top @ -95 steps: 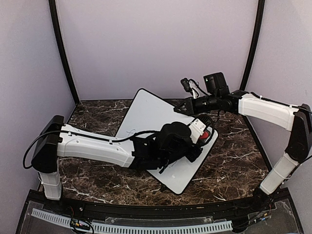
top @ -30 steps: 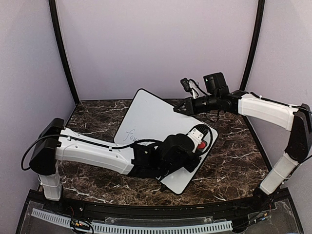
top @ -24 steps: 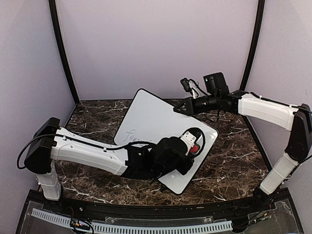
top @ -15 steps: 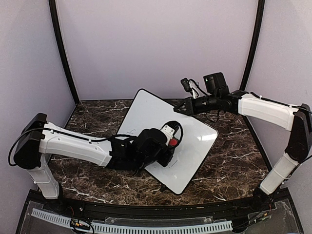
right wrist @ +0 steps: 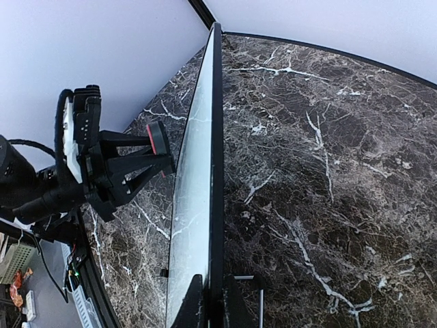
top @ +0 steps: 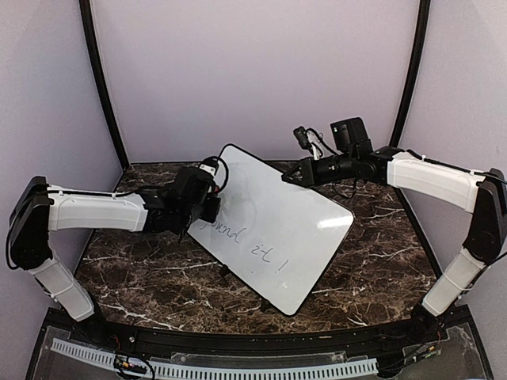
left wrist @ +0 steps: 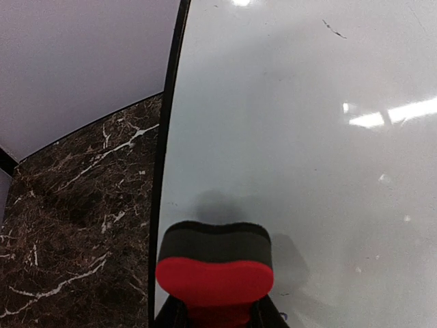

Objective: Erase the whiteboard
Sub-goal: Erase the whiteboard from the whiteboard stand.

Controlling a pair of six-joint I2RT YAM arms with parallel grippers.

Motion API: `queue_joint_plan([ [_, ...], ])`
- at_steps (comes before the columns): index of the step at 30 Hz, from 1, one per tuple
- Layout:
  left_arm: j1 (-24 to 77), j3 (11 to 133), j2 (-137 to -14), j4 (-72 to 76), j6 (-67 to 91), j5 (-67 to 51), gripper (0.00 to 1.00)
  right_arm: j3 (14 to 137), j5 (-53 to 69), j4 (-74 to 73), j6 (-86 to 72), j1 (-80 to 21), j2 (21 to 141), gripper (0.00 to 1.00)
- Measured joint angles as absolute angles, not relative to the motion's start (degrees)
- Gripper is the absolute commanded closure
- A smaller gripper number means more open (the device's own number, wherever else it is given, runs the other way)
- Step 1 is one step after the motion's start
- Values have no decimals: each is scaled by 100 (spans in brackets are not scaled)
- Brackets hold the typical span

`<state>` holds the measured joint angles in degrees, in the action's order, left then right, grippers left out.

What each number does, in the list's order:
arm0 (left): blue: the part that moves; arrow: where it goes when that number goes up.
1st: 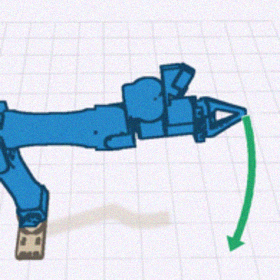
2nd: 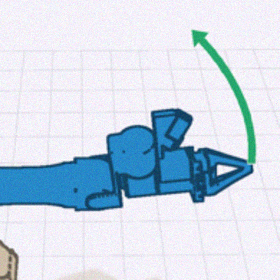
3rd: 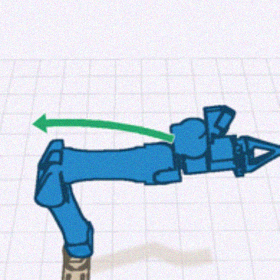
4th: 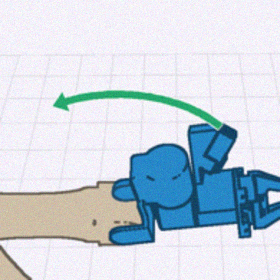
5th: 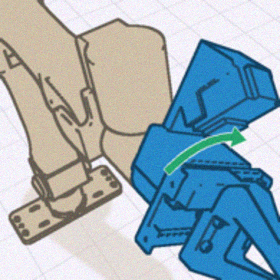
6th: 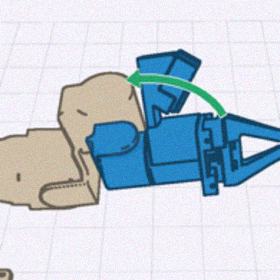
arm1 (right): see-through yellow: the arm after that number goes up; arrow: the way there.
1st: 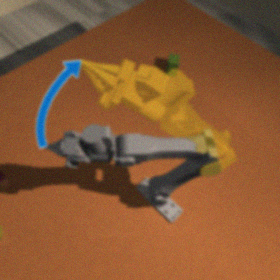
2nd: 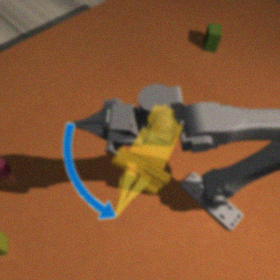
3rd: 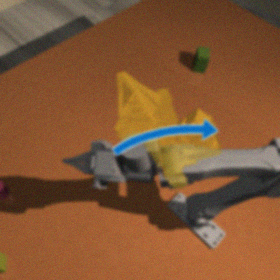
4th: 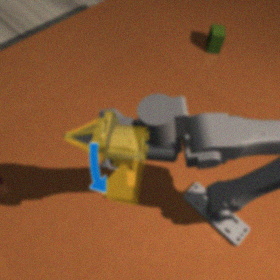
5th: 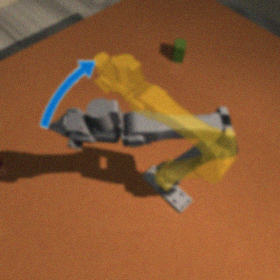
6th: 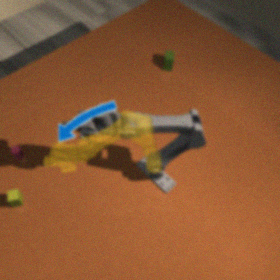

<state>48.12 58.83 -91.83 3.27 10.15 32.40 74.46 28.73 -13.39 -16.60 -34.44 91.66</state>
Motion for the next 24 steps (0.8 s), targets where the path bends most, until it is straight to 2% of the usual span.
queue_joint_plan([
  [12, 3826, 5286, -9155, 1173, 668, 2473, 100, 7446, 2864, -1341, -1673, -3444, 9166, 100],
  [24, 3756, 5192, -9155, 1815, 714, 1494, 100, 7446, 2797, -1372, -1710, -3444, 9166, 100],
])
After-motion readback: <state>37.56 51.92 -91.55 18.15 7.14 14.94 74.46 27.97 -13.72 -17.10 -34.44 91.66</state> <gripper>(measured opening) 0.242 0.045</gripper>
